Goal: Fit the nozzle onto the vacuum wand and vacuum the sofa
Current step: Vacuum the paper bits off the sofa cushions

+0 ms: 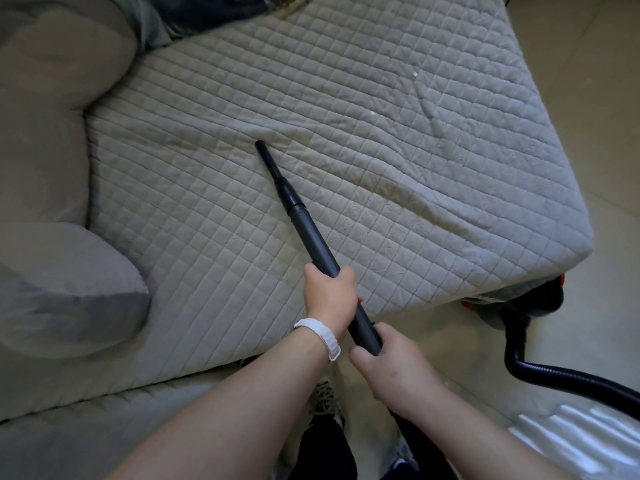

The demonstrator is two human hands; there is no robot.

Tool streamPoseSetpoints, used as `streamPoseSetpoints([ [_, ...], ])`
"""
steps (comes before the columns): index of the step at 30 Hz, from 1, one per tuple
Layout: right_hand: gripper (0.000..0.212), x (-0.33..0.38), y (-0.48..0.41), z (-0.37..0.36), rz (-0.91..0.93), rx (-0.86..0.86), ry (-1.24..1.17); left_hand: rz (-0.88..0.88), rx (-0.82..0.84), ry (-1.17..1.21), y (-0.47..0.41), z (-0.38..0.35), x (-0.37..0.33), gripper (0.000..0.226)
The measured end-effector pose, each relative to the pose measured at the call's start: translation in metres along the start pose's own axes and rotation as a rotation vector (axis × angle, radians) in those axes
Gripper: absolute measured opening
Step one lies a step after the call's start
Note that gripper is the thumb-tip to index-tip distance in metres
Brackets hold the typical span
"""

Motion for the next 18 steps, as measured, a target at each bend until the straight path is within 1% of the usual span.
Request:
streamPoseSetpoints([
  [8,0.019,0.001,-0.001,0.028,-0.035,-0.120,-0.088,-0.052,0.136,-0.047,0.002,-0.037,-0.032,0.016],
  [14,0.020,-0.005,0.009,0.050,-0.072,-0.204,-0.142,-0.070,0.245,-0.151,0.016,-0.069,-0.047,0.020],
  [18,0.021,-0.018,0.015,0.056,-0.111,-0.236,-0.165,-0.085,0.273,-0.218,0.026,-0.084,-0.046,0.022],
])
Point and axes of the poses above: each hand's wrist, its own y-axis away from the middle knuckle, its own z-axis out of the back of the hand, x = y × z, the point moved 8 cm from there along -y, towards the middle knuckle, and after that the axes turned 3 degrees about y, right-handed, at the moved point
